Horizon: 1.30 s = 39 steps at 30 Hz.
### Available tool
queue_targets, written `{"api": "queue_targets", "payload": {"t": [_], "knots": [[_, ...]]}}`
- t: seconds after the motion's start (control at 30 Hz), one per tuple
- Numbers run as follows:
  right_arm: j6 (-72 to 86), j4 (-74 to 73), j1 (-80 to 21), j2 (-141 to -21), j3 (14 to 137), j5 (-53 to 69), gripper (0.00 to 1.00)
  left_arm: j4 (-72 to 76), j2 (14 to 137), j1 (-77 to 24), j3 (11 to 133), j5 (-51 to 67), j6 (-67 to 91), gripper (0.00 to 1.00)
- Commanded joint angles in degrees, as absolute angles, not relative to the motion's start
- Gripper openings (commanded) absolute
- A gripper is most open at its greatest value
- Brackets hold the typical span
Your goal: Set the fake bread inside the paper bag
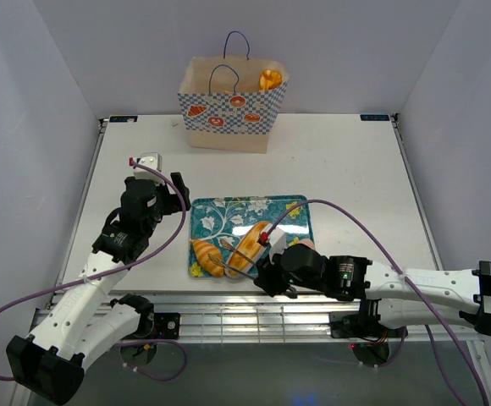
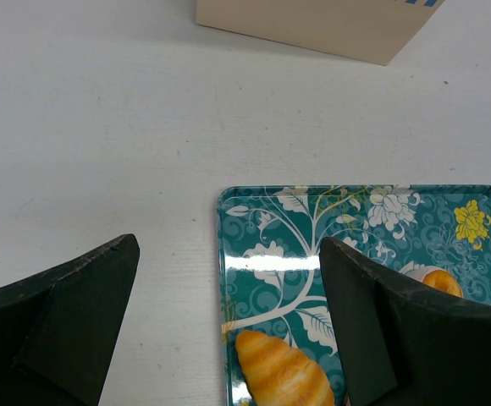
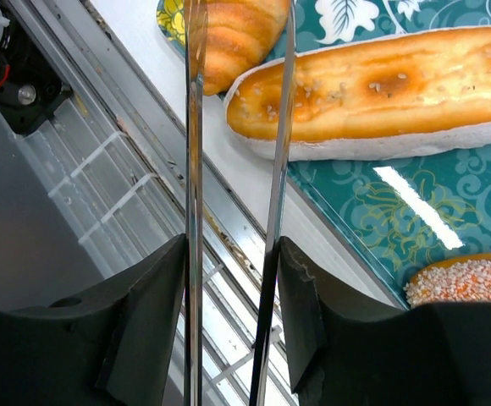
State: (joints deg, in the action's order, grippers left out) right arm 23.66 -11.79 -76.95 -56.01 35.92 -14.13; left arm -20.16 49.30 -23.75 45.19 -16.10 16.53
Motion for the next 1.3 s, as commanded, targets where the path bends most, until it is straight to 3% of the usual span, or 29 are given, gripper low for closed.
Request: {"api": "queue_targets", "payload": {"t": [0.0, 0.73, 1.13, 1.27], "knots": [[24.26, -6.16, -77.61, -57.73, 39.29, -15.92, 0.52, -20.83, 48.16, -23.91, 46.58, -16.52, 16.17, 0.98], [26.98, -5.27, -80.07, -72.42, 45.44, -20.39, 0.58, -20.92, 47.90, -23.91, 46.49, -16.79, 16.17, 0.98], [33.39, -13.78, -80.42, -79.27, 51.15, -21.00, 0.58, -20.92, 47.81, -23.91, 46.41, -16.70, 16.17, 0.98], [34.80, -15.82, -80.42, -79.54, 52.73, -21.80, 0.54, -20.92, 47.73, -23.91, 46.49, -16.61, 16.17, 0.98]]}}
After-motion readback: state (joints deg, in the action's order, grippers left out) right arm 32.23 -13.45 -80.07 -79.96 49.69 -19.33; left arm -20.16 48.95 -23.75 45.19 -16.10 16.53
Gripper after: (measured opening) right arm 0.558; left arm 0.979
